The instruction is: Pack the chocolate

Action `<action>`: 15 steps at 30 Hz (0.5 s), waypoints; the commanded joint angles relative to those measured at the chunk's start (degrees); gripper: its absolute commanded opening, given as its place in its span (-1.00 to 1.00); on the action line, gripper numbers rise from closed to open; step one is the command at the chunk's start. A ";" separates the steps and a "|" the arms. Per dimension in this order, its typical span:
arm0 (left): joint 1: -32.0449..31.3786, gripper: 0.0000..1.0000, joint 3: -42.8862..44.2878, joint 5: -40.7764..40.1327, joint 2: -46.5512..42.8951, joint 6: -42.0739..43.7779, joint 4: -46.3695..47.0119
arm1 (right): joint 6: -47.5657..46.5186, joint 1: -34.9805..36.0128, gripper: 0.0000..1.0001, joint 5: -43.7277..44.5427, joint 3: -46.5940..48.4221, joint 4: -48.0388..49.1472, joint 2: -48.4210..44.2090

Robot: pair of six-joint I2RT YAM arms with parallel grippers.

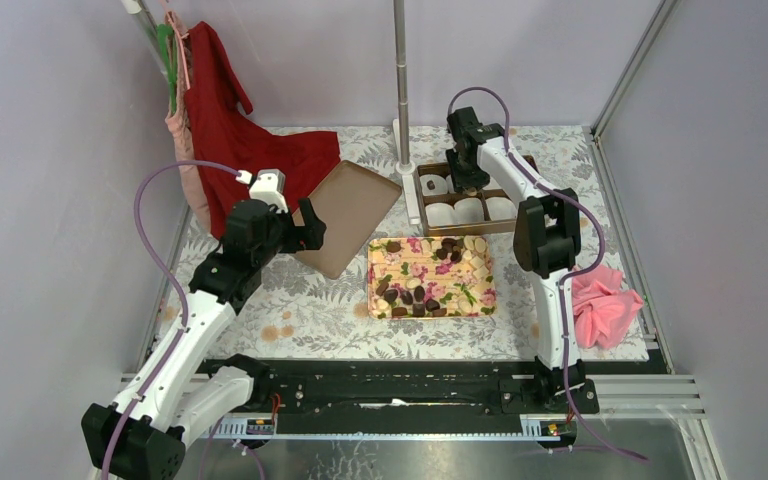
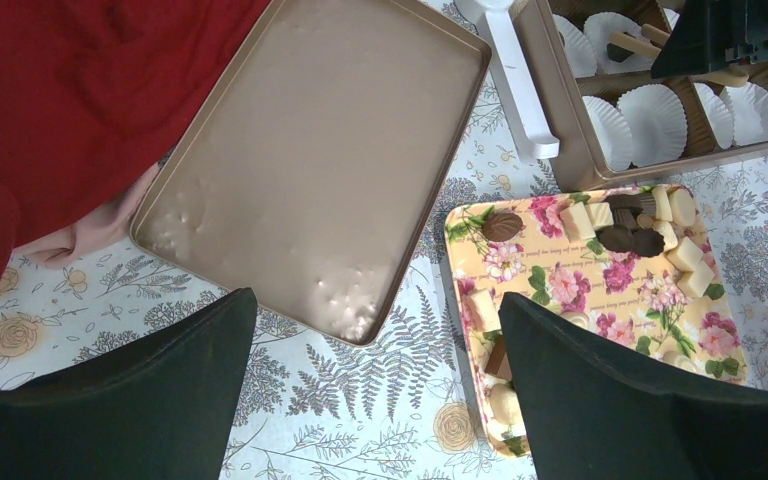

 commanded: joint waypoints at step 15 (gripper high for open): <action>0.37 0.97 -0.51 0.57 -0.57 1.17 1.50 | 0.20 -0.08 -0.01 -1.26 -3.32 -0.23 -10.78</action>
